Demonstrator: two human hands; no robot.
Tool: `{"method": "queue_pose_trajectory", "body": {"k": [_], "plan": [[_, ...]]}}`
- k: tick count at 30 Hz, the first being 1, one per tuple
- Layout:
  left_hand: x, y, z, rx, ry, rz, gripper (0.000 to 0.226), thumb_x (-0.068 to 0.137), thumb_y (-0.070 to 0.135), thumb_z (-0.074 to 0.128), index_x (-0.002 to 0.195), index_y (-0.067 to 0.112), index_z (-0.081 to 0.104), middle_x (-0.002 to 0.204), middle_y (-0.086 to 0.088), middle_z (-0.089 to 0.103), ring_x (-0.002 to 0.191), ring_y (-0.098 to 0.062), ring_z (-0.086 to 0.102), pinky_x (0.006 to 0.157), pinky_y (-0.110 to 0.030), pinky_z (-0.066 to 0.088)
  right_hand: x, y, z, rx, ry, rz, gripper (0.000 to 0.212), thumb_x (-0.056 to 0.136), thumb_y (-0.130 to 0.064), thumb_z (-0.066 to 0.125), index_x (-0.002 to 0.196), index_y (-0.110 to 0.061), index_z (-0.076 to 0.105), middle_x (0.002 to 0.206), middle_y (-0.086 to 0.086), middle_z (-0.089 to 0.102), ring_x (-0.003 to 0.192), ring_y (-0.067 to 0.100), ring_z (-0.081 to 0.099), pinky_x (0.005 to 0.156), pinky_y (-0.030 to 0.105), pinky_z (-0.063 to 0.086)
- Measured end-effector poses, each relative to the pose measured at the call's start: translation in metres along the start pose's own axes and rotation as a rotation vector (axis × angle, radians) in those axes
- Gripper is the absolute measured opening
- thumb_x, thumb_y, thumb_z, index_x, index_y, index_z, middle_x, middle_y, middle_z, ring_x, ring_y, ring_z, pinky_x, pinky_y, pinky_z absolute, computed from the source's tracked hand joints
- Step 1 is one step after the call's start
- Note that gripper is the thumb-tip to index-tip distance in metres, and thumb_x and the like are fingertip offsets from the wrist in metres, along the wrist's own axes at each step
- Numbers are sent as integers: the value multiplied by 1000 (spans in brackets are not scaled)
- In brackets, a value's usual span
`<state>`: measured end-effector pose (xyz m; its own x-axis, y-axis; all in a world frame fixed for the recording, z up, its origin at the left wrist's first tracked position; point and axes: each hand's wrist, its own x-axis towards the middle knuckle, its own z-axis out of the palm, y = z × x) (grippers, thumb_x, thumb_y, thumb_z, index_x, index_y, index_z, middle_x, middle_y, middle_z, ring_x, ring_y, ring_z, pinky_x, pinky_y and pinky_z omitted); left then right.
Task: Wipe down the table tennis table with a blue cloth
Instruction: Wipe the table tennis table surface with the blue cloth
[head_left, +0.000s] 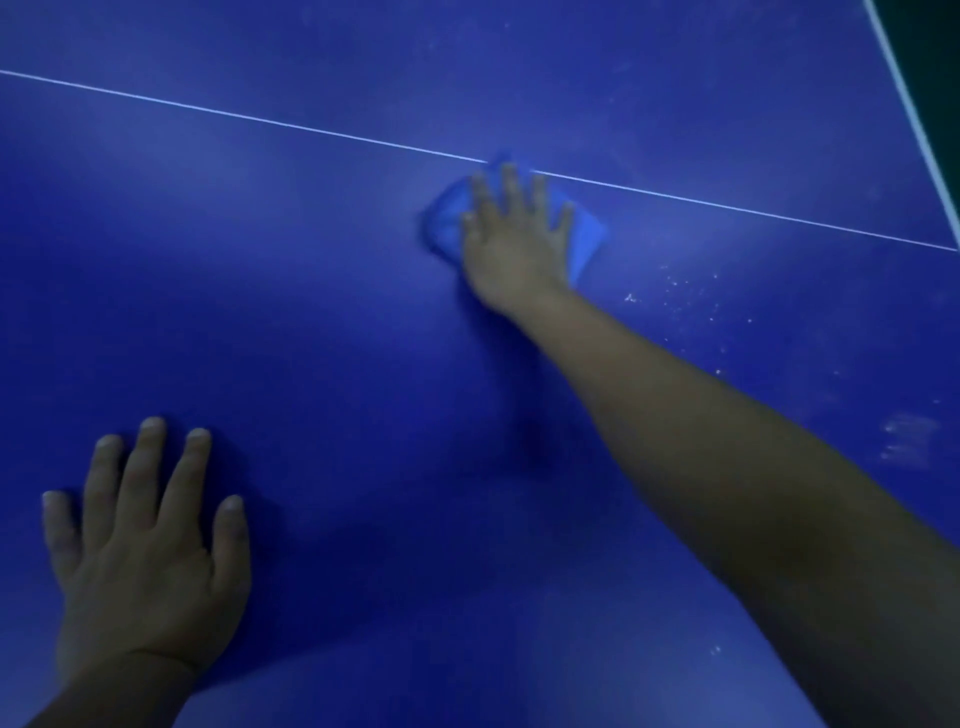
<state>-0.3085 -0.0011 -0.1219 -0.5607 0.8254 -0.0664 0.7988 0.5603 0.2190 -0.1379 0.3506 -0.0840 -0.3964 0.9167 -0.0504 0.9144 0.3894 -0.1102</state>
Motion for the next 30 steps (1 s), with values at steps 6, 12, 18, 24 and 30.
{"method": "queue_pose_trajectory", "body": {"k": [6, 12, 18, 24, 30], "plan": [[0, -3, 4, 0, 26, 13, 67, 95, 60, 19, 152, 25, 28, 163, -1, 13, 150, -13, -7, 113, -68, 20, 21, 99, -15, -110, 8, 149, 55, 105, -45, 21, 159, -31, 17, 168, 1, 9, 153, 33, 9, 119, 63, 10], [3, -21, 23, 22, 68, 50, 67, 94, 60, 23, 157, 38, 12, 166, 11, 2, 153, -20, -2, 112, -69, 23, 14, 79, -18, 66, 24, 397, 57, 105, -45, 20, 160, -30, 14, 168, 1, 5, 154, 33, 2, 119, 64, 2], [5, -45, 47, 97, 89, 57, 70, 91, 56, 29, 157, 36, 16, 166, 2, 11, 153, -30, 9, 109, -70, 19, -23, 37, 2, -109, -83, -226, 60, 101, -51, 15, 159, -33, 16, 168, -2, 9, 153, 30, 8, 118, 61, 8], [6, -23, 26, 22, 134, 63, 66, 94, 59, 24, 156, 39, 15, 166, 12, 4, 152, -18, -2, 112, -69, 23, 5, 168, -30, 93, 46, 519, 56, 104, -47, 20, 159, -34, 15, 168, -2, 7, 153, 30, 3, 119, 62, 3], [0, -2, 7, -10, 54, 18, 66, 95, 58, 21, 151, 24, 28, 162, -5, 17, 152, -24, 4, 113, -69, 20, -147, 97, 9, -120, -19, -373, 55, 105, -49, 17, 156, -30, 26, 165, 3, 23, 151, 33, 19, 117, 62, 14]]}}
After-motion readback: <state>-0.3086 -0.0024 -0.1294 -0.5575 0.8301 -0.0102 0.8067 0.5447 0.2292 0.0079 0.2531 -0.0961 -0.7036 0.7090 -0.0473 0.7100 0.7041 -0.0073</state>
